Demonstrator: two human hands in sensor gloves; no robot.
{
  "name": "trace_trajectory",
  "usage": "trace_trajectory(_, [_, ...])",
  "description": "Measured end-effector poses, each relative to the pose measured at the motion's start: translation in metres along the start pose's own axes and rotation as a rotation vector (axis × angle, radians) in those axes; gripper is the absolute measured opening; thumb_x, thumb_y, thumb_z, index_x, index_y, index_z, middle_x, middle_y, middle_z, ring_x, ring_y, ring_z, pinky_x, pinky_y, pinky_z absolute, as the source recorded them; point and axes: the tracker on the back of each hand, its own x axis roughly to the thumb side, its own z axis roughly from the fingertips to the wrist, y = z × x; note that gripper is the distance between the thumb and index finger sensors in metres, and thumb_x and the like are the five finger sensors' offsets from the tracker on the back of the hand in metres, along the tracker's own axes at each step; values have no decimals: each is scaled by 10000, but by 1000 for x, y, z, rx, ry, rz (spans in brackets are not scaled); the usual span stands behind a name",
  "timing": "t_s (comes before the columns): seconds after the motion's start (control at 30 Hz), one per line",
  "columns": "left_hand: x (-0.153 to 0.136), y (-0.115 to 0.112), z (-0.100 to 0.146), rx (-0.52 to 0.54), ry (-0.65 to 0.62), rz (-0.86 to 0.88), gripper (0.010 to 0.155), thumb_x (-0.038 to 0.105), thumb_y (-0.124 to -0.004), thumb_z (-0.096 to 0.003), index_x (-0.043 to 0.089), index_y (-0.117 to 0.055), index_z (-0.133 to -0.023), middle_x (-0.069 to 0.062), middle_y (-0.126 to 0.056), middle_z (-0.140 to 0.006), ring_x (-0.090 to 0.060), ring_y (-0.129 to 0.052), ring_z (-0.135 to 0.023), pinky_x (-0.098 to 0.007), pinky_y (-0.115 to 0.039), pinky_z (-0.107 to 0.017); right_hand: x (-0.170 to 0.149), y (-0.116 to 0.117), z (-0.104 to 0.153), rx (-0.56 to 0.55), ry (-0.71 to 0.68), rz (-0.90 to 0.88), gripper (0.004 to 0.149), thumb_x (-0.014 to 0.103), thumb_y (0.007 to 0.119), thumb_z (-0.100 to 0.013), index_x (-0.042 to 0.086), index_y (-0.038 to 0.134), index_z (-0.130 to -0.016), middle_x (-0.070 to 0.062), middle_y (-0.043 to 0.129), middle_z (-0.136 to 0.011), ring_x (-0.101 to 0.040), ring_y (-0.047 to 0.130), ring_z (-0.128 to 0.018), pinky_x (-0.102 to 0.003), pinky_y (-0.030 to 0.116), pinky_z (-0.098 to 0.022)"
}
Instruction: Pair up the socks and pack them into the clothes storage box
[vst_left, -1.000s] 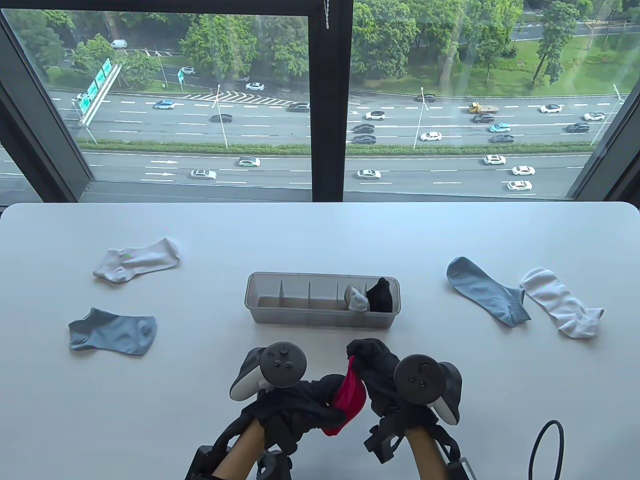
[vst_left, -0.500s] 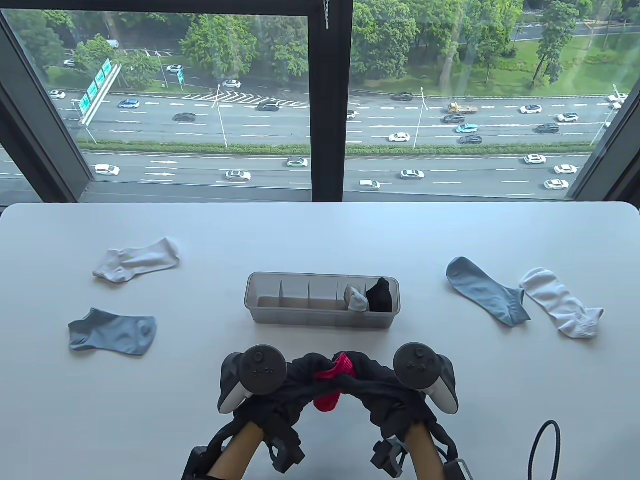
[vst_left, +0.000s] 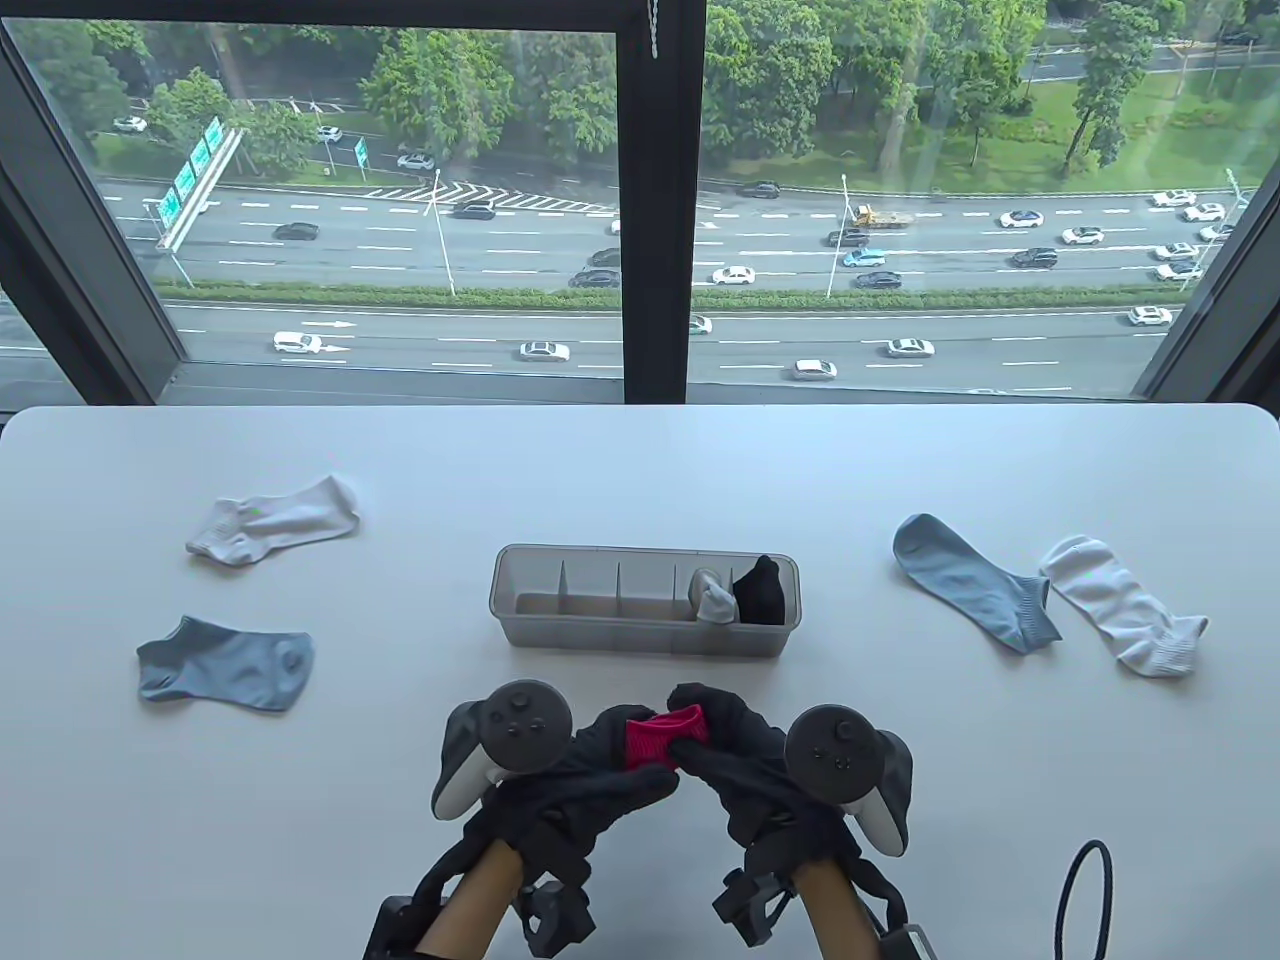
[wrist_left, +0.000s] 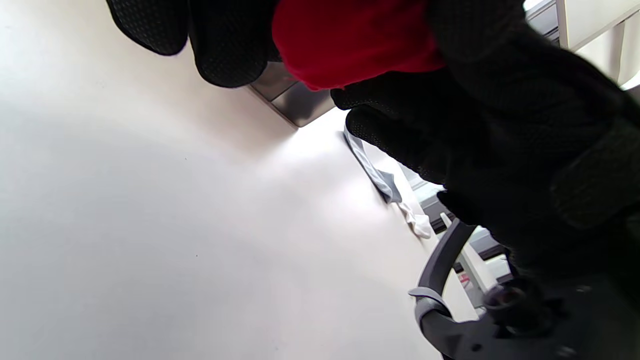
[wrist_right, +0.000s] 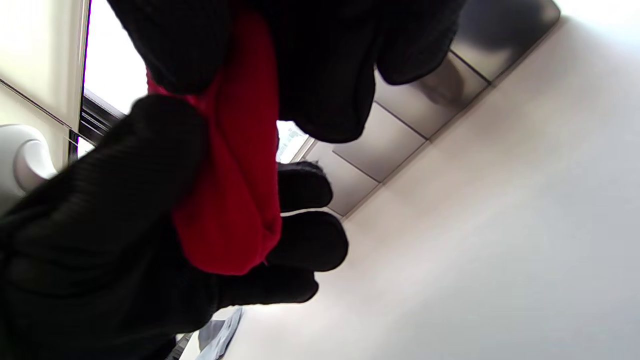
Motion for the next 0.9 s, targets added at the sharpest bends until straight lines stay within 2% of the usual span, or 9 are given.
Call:
trace_trajectory(0.1, [1, 6, 2, 94, -31, -46, 551, 357, -779, -534, 182, -575, -1015, -177, -787, -1007, -372, -956, -765, -586, -778, -604, -3, -7, 1, -29, 24, -83, 566, 417, 688, -580, 127, 586, -1055, -196, 800, -993, -329, 933, -790, -563, 660, -706])
trace_trajectory(0.17, [0, 10, 4, 144, -45, -68, 531, 353, -806, -524, 207, -631, -1004, -150, -788, -1016, -364, -949, -751, -587, -776, -599, 0, -11, 2, -68, -6, 77, 471, 388, 717, -566, 181, 688, -988, -174, 817, -979, -319, 929, -792, -572, 665, -697])
trace_trajectory(0.37, [9, 2, 0, 35, -59, -131, 512, 337, -843, -499, 195, -702, -970, -154, -841, -945, -299, -973, -641, -549, -792, -570, 21, -8, 7, -204, -116, 389, 383, 368, 695, -538, 225, 749, -889, -62, 877, -855, -197, 941, -742, -554, 661, -717])
trace_trajectory(0.53, [19, -8, -1, -12, -73, -223, 498, 336, -856, -478, 163, -714, -922, -143, -872, -925, -294, -993, -624, -542, -808, -560, 34, 3, 10, -223, -189, 422, 363, 370, 701, -529, 241, 762, -863, -44, 884, -834, -186, 939, -727, -537, 649, -736])
trace_trajectory(0.67, [8, -2, 2, 81, -47, -98, 473, 393, -797, -515, 181, -770, -937, -128, -887, -930, -346, -963, -717, -600, -746, -618, 16, -8, 4, -185, -63, 235, 406, 417, 694, -548, 251, 748, -915, -57, 876, -888, -215, 941, -767, -562, 660, -712])
trace_trajectory(0.73, [3, 3, 4, 132, -16, -45, 468, 416, -734, -536, 160, -808, -921, -147, -855, -938, -363, -933, -732, -605, -731, -623, 6, -9, 2, -89, -37, 136, 703, 506, 688, -506, 135, 584, -1093, -223, 770, -1014, -374, 867, -837, -618, 620, -699])
trace_trajectory(0.77, [1, 5, 4, 160, -6, -25, 472, 422, -711, -541, 152, -817, -913, -150, -849, -937, -366, -925, -733, -608, -726, -623, 2, -8, 2, -22, 2, 121, 762, 524, 694, -489, 56, 584, -1081, -227, 792, -981, -371, 881, -813, -615, 629, -690])
trace_trajectory(0.83, [-4, 8, 4, 159, -6, 24, 516, 464, -602, -564, 142, -835, -893, -148, -838, -946, -366, -913, -746, -607, -721, -627, 1, -2, -1, 37, 23, 200, 683, 503, 700, -502, 76, 653, -1032, -161, 879, -889, -300, 946, -740, -580, 674, -678])
trace_trajectory(0.9, [-10, 9, 4, 170, 1, 142, 503, 439, -582, -578, 120, -854, -856, -154, -881, -887, -350, -942, -707, -599, -732, -621, 3, 0, -2, 14, 0, 250, 591, 464, 695, -526, 138, 659, -1017, -67, 895, -871, -214, 966, -733, -551, 682, -700])
